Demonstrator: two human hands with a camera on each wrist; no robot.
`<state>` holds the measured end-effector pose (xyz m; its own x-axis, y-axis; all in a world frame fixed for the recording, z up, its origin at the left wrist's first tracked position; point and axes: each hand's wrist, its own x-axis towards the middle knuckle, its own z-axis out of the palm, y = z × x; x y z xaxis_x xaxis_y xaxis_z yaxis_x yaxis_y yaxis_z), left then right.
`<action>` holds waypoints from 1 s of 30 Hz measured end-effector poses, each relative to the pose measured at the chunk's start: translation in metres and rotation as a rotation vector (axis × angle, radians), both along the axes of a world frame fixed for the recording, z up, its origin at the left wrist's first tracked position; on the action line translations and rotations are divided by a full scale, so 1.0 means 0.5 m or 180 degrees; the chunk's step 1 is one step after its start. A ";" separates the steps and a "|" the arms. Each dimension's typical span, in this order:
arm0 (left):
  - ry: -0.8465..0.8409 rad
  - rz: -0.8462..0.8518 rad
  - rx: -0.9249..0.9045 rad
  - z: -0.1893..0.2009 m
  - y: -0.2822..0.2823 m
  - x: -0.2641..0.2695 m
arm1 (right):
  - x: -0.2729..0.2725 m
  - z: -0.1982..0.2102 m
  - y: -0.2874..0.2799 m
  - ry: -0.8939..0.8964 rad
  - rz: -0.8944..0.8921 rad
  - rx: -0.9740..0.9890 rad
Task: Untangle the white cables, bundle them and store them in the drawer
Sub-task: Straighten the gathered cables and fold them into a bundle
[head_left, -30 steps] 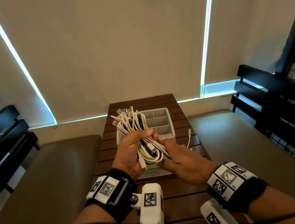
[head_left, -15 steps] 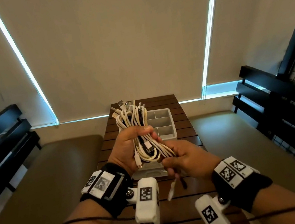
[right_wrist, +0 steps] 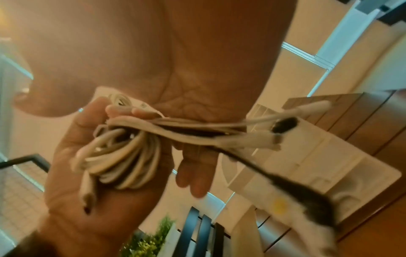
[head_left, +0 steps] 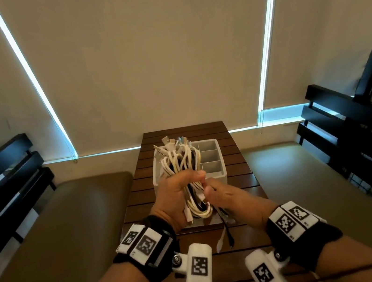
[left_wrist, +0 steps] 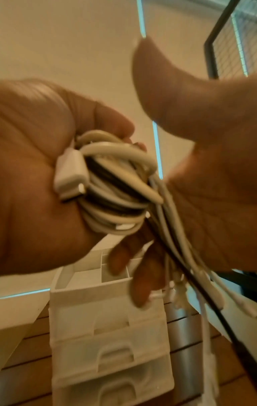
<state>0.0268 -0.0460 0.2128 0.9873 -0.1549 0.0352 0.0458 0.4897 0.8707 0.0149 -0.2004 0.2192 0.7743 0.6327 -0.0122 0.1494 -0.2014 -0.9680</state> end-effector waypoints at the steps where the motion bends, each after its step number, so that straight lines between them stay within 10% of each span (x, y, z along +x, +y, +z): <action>1: -0.0105 0.0076 0.0066 -0.001 -0.008 -0.003 | 0.000 0.005 0.007 -0.0008 0.0046 0.0040; 10: -0.0312 0.0318 0.0258 -0.001 -0.027 -0.009 | 0.008 -0.002 0.012 0.1266 0.0100 0.0913; 30: 0.0156 0.0262 0.0205 -0.013 -0.046 -0.027 | 0.009 -0.031 0.030 0.0169 -0.0787 0.0281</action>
<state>0.0133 -0.0692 0.2065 0.9971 -0.0736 -0.0209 0.0510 0.4367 0.8981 0.0192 -0.1857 0.2035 0.9052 0.4248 -0.0102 0.0546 -0.1401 -0.9886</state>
